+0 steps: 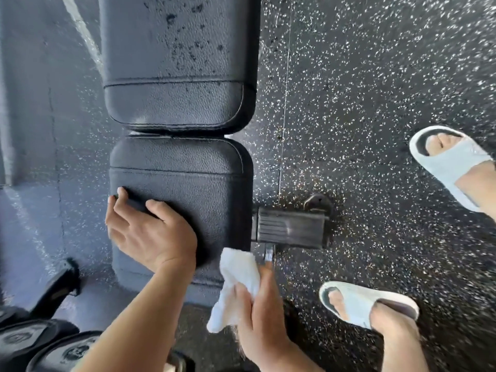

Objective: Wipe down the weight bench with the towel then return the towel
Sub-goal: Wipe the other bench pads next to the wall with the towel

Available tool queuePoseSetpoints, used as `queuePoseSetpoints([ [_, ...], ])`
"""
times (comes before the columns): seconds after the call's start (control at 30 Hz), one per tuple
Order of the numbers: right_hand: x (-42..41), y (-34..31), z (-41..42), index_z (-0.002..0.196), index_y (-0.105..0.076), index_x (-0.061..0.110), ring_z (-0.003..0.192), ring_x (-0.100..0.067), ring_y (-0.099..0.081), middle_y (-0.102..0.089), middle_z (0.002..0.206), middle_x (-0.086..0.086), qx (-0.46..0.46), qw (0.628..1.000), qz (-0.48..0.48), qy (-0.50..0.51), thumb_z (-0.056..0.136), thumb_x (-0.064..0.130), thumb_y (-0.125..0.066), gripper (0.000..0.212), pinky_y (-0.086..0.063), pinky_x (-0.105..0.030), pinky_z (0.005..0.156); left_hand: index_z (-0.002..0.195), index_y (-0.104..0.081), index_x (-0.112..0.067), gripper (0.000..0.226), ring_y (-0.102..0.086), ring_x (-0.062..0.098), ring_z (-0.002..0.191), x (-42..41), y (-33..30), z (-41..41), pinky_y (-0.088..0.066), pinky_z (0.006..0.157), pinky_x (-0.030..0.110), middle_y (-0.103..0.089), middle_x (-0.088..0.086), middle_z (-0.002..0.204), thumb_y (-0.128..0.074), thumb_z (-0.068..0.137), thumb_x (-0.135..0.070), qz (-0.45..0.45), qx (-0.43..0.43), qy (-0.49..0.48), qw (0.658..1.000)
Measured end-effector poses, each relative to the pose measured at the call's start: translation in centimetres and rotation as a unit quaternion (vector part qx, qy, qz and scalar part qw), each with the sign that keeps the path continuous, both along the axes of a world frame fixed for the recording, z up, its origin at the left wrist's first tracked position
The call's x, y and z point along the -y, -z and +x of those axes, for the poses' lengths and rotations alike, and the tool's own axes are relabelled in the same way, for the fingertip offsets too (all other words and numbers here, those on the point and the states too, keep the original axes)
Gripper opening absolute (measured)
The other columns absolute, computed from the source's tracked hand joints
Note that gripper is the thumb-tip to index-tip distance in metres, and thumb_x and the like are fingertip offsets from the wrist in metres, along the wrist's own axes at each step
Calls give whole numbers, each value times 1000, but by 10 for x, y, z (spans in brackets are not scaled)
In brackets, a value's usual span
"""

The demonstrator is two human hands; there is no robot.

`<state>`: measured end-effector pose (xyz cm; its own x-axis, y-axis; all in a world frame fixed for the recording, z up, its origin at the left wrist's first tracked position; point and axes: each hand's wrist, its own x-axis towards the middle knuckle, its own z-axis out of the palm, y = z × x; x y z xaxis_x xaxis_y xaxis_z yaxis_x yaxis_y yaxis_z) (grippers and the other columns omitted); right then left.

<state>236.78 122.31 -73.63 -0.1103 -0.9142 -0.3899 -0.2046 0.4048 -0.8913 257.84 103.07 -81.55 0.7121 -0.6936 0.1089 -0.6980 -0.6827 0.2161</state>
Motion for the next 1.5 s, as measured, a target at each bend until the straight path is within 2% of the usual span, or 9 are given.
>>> queuePoseSetpoints([
  [0.03, 33, 97, 89, 123, -45, 34, 102, 1, -55, -53, 113, 13, 41, 997, -55, 37, 105, 52, -43, 26, -40, -10, 85, 151, -45, -15, 60, -39, 38, 142, 0, 0, 0, -26, 120, 51, -39, 8, 159, -35, 96, -37, 0, 1, -2, 1000],
  [0.07, 29, 84, 75, 120, -44, 34, 99, -2, -55, -52, 110, 10, 60, 996, 49, 42, 105, 49, -43, 21, -42, -13, 83, 151, -45, -14, 60, -39, 38, 142, 0, 0, 0, -26, 120, 51, -39, 9, 159, -35, 96, -37, 1, 2, -3, 1000],
  [0.27, 136, 84, 74, 109, -44, 22, 91, -28, -55, -50, 104, -7, 30, 990, -23, 135, 109, 29, -50, 10, -49, -48, 79, 152, -44, -14, 60, -37, 36, 144, -1, 1, 1, -23, 122, 50, -39, 8, 159, -36, 97, -38, 3, -1, -2, 1000],
  [0.4, 176, 86, 75, 115, -56, 8, 101, -24, -57, -47, 113, -3, -8, 980, -40, 194, 108, 24, -57, 17, -50, -46, 90, 153, -43, -15, 61, -36, 35, 144, -2, -1, 0, -21, 122, 46, -38, 8, 161, -35, 96, -38, 1, -4, 2, 1000],
  [0.67, 94, 63, 91, 141, -48, 22, 130, -23, -56, -56, 137, 8, 72, 971, 43, 223, 104, 23, -64, 40, -47, -44, 107, 151, -44, -13, 61, -37, 40, 142, 0, -3, -4, -25, 120, 51, -39, 10, 160, -36, 96, -36, 2, -4, -2, 1000],
  [0.9, 171, 75, 94, 127, -50, 4, 111, -23, -55, -49, 122, -3, 16, 967, -16, 253, 99, 36, -69, 46, -49, -41, 93, 150, -45, -9, 60, -38, 44, 140, 0, -3, -3, -28, 116, 56, -40, 14, 158, -38, 96, -34, 9, 0, -3, 1000],
  [1.13, 161, 82, 86, 110, -45, 22, 97, -26, -57, -54, 106, -4, -3, 981, -13, 194, 108, 30, -52, 11, -50, -42, 83, 150, -45, -7, 62, -39, 45, 140, 1, -4, -5, -27, 116, 53, -40, 16, 158, -37, 95, -33, 5, 1, 0, 1000],
  [1.3, 124, 76, 89, 116, -42, 33, 102, -24, -59, -55, 111, -3, 9, 985, 21, 169, 107, 43, -46, 14, -51, -45, 85, 149, -45, -6, 60, -39, 46, 139, 1, -3, -4, -26, 119, 54, -41, 17, 157, -39, 95, -31, 3, 5, 6, 1000],
  [1.5, 209, 89, 83, 121, -46, 13, 106, -29, -54, -50, 116, -6, -48, 977, -22, 208, 108, 35, -45, 26, -47, -50, 93, 149, -46, -5, 58, -39, 44, 141, 0, 0, 0, -25, 120, 55, -43, 19, 155, -42, 95, -29, -2, 14, 8, 1000],
])
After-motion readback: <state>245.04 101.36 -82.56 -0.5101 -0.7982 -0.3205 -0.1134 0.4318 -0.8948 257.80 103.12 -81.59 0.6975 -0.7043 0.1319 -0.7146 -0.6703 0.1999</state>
